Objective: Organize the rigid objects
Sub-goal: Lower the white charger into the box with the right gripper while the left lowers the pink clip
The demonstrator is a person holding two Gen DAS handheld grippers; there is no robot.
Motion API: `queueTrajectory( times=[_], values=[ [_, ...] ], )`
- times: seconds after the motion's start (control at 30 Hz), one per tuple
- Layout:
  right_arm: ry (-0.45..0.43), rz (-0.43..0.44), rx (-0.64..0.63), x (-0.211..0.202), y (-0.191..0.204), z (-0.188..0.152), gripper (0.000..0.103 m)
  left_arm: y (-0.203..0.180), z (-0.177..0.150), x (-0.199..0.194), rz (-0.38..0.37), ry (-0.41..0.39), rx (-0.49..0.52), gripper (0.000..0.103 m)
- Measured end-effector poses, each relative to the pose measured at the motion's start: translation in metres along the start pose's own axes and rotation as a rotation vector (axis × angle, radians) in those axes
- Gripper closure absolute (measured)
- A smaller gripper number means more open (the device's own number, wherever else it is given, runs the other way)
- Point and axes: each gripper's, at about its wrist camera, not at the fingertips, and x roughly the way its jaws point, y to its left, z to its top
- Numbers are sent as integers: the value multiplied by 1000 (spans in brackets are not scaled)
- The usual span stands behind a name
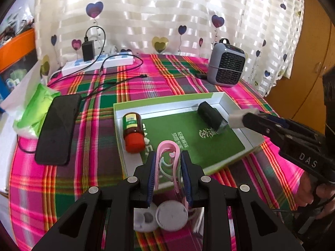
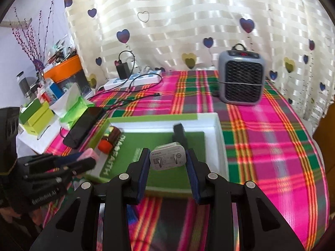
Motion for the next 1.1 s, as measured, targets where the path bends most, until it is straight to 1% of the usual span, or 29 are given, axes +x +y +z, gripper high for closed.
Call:
queueTrajectory(
  times=[0.07, 0.33, 0.6, 0.77, 1.1],
  values=[
    [11, 18, -5, 11, 2, 7, 67, 3, 4, 8, 0, 18, -7, 81],
    [69, 52, -31, 52, 7, 24, 67, 5, 11, 27, -4, 41, 2, 81],
    [115, 60, -74, 82, 14, 33, 67, 13, 14, 42, 10, 64, -11, 81],
    [136, 73, -80, 92, 15, 32, 67, 16, 13, 48, 17, 78, -17, 81],
    [168, 68, -109, 95, 18, 21, 67, 13, 12, 54, 13, 91, -5, 80]
  ],
)
